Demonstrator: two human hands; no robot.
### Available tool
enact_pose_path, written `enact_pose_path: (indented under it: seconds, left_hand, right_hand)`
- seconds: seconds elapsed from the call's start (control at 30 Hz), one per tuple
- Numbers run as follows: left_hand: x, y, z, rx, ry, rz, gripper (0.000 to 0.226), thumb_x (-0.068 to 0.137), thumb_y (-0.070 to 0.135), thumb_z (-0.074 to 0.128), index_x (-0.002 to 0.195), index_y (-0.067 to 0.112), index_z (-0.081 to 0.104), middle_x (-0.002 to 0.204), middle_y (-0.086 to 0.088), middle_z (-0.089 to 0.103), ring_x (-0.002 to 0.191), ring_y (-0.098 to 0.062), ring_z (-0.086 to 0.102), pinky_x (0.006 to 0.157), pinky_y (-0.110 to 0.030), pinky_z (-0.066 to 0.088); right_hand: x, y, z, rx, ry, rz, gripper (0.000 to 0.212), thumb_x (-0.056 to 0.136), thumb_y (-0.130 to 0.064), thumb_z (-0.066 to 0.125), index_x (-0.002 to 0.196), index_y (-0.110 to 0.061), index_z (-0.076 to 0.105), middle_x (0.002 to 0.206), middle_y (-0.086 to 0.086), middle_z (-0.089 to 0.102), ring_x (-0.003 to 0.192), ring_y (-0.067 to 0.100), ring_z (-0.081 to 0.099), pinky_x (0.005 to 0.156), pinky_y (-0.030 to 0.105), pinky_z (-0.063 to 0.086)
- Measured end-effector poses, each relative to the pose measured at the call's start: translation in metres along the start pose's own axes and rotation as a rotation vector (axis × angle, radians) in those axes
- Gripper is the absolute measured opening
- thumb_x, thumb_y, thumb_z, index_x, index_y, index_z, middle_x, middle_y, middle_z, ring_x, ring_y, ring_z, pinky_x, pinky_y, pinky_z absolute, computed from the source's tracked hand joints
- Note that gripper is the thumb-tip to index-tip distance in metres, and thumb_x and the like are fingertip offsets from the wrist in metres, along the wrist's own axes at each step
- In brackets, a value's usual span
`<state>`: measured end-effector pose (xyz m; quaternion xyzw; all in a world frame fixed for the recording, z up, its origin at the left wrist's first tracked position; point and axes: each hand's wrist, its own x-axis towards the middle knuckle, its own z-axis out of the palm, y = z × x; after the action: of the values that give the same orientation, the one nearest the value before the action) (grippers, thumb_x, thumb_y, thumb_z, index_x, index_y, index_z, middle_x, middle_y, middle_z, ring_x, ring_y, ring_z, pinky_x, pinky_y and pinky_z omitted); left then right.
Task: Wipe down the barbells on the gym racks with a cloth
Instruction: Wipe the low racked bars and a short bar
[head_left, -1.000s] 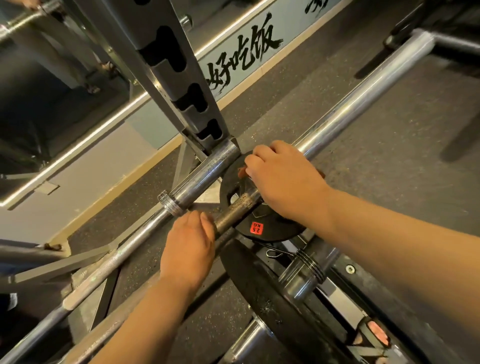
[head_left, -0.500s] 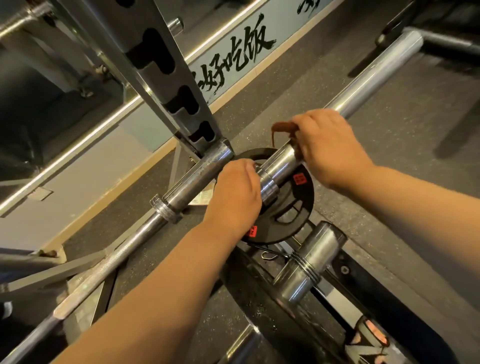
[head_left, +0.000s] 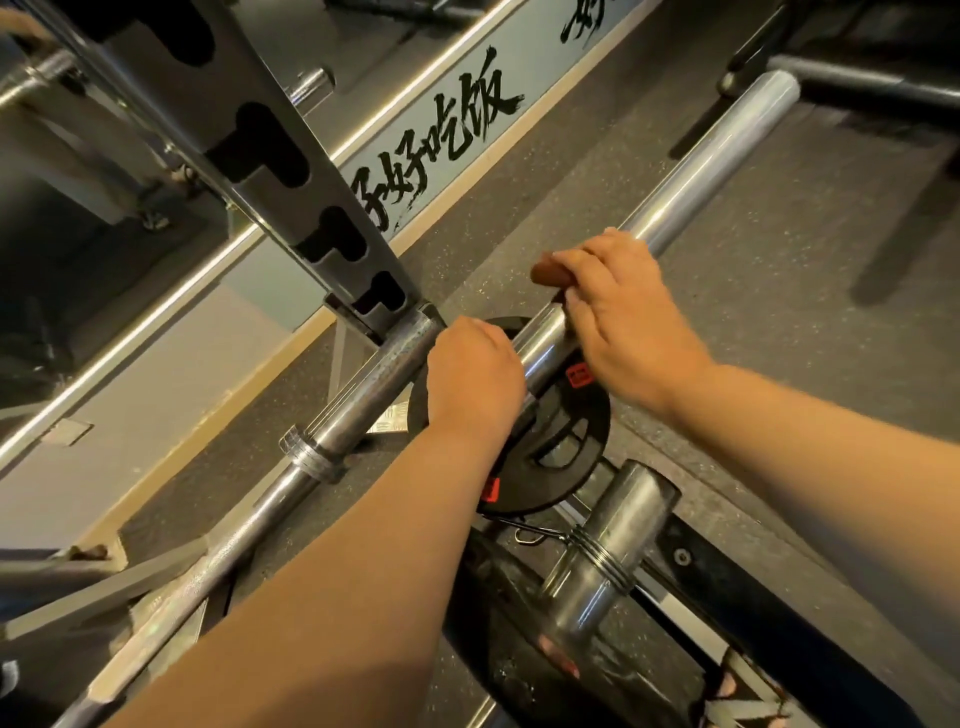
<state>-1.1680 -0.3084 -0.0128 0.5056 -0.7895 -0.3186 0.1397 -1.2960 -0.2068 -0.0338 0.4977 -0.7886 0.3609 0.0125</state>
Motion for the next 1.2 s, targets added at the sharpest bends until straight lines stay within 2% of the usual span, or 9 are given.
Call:
enact_pose_path:
  seconds: [0.13,0.2,0.27,0.4,0.57,0.77,0.93,1.07,1.2]
  left_hand:
    - [-0.008,0.004,-0.002,-0.017,-0.036,-0.127,0.029,0.104,0.006,0.033,0.120,-0.003,0.055,0.119,-0.021,0.060,0.108,-0.035,0.057,0.089,-0.038,0.044]
    - [-0.010,0.002,-0.002,-0.007,-0.024,-0.129,0.028,0.104,0.007,0.033,0.120,-0.002,0.055,0.117,-0.020,0.059,0.105,-0.032,0.056,0.084,-0.036,0.042]
    - [-0.009,0.000,-0.003,0.022,0.011,-0.071,0.026,0.106,0.015,0.035,0.101,0.004,0.058,0.105,-0.016,0.063,0.090,-0.028,0.056,0.075,-0.036,0.040]
    - [-0.006,-0.002,-0.001,0.095,-0.021,0.020,0.038,0.107,0.028,0.032,0.093,0.010,0.063,0.091,-0.005,0.064,0.084,-0.022,0.059,0.073,-0.038,0.043]
    - [-0.009,0.012,-0.004,0.332,-0.057,0.118,0.053,0.109,0.045,0.022,0.097,0.011,0.061,0.093,-0.009,0.065,0.089,-0.032,0.061,0.081,-0.046,0.050]
    - [-0.007,0.020,0.003,0.435,-0.019,0.176,0.050,0.108,0.036,0.017,0.104,0.013,0.061,0.101,-0.010,0.068,0.096,-0.035,0.063,0.084,-0.052,0.052]
    - [-0.008,0.021,0.006,0.436,0.026,0.137,0.052,0.108,0.040,0.017,0.090,0.013,0.058,0.091,-0.008,0.066,0.087,-0.032,0.061,0.076,-0.046,0.052]
    - [-0.010,0.022,0.006,0.435,0.013,0.139,0.048,0.108,0.040,0.019,0.089,0.016,0.056,0.090,-0.006,0.064,0.085,-0.031,0.059,0.072,-0.042,0.047]
    - [-0.010,0.025,0.007,0.483,0.009,0.140,0.046,0.108,0.040,0.019,0.094,0.019,0.058,0.093,-0.003,0.064,0.089,-0.030,0.060,0.069,-0.040,0.044]
  right_hand:
    - [-0.040,-0.036,0.021,0.181,-0.121,-0.136,0.048,0.097,-0.009,0.039,0.143,-0.004,0.051,0.145,0.012,0.048,0.142,0.030,0.034,0.124,0.046,0.023]
    - [-0.040,-0.023,0.016,0.136,-0.229,-0.266,0.051,0.099,-0.013,0.037,0.149,-0.004,0.046,0.150,0.012,0.044,0.145,0.031,0.031,0.125,0.043,0.021]
    - [-0.022,-0.003,0.003,0.037,-0.297,-0.378,0.051,0.098,-0.013,0.039,0.148,-0.006,0.046,0.146,0.013,0.046,0.139,0.030,0.038,0.121,0.042,0.029]
    - [0.013,0.037,-0.022,-0.050,-0.199,-0.153,0.052,0.094,-0.020,0.035,0.145,-0.014,0.046,0.135,0.009,0.049,0.125,0.028,0.045,0.112,0.049,0.037]
    - [0.002,0.014,0.000,-0.048,0.018,0.081,0.048,0.097,-0.012,0.044,0.145,-0.009,0.049,0.145,0.011,0.047,0.145,0.036,0.029,0.121,0.059,0.025]
    - [-0.001,0.019,0.001,-0.108,-0.220,-0.431,0.047,0.098,-0.019,0.046,0.144,-0.010,0.052,0.136,0.009,0.055,0.130,0.028,0.045,0.123,0.048,0.023]
    - [0.036,0.088,-0.036,-0.194,-0.060,-0.052,0.050,0.092,-0.020,0.042,0.141,-0.021,0.049,0.130,0.006,0.050,0.122,0.028,0.045,0.118,0.046,0.023]
    - [0.038,0.056,-0.018,-0.061,0.075,0.167,0.046,0.092,-0.014,0.040,0.136,-0.010,0.055,0.136,0.011,0.050,0.135,0.035,0.038,0.118,0.056,0.029]
    - [0.002,0.018,-0.002,-0.039,-0.152,-0.239,0.048,0.091,-0.017,0.042,0.135,-0.008,0.059,0.137,0.010,0.056,0.137,0.032,0.039,0.122,0.051,0.025]
